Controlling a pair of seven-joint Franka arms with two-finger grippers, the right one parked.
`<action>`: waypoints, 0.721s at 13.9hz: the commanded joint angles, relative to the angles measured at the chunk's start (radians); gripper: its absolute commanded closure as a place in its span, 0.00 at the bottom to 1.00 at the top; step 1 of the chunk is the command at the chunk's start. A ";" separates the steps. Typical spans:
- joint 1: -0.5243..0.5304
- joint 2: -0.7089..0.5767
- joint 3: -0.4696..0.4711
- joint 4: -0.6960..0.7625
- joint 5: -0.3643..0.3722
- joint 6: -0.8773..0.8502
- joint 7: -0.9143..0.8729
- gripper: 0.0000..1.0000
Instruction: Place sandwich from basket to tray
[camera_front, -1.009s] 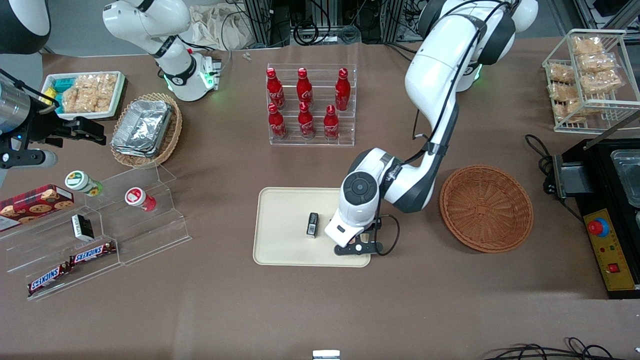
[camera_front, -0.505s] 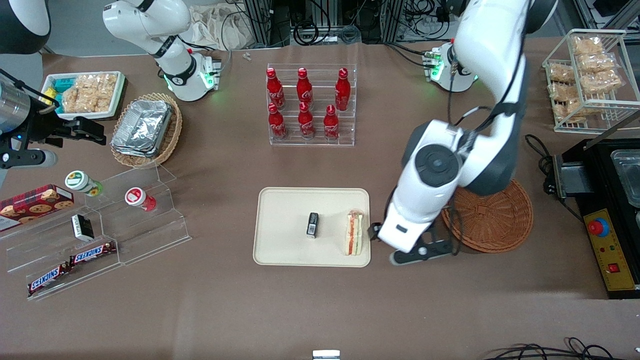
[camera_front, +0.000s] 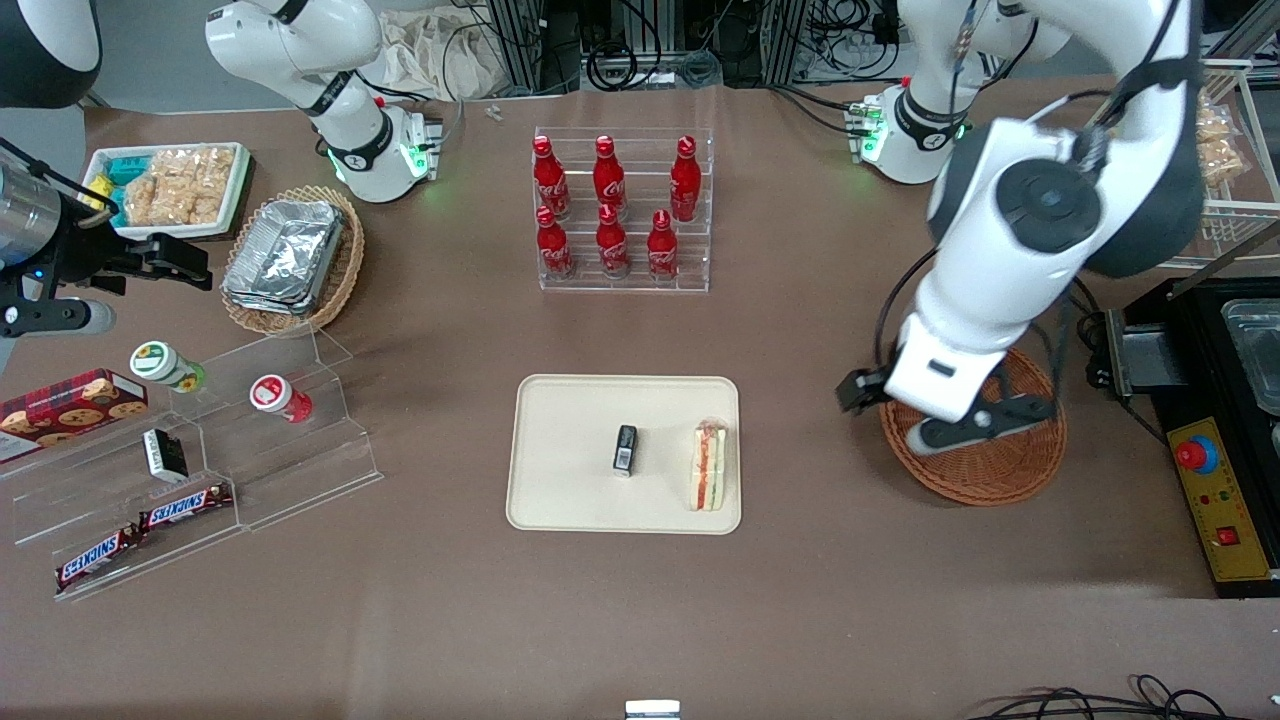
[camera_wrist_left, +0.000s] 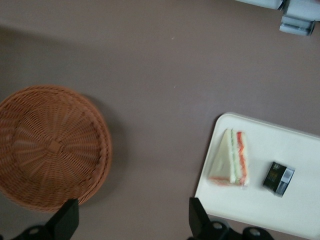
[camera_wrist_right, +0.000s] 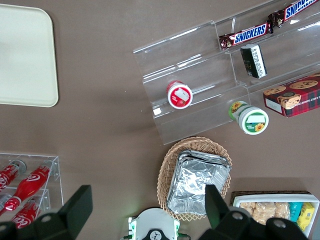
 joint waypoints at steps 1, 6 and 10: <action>0.065 -0.155 -0.008 -0.144 0.006 -0.025 0.137 0.01; 0.184 -0.177 -0.006 -0.126 -0.005 -0.109 0.376 0.01; 0.282 -0.165 -0.006 -0.063 -0.006 -0.189 0.569 0.01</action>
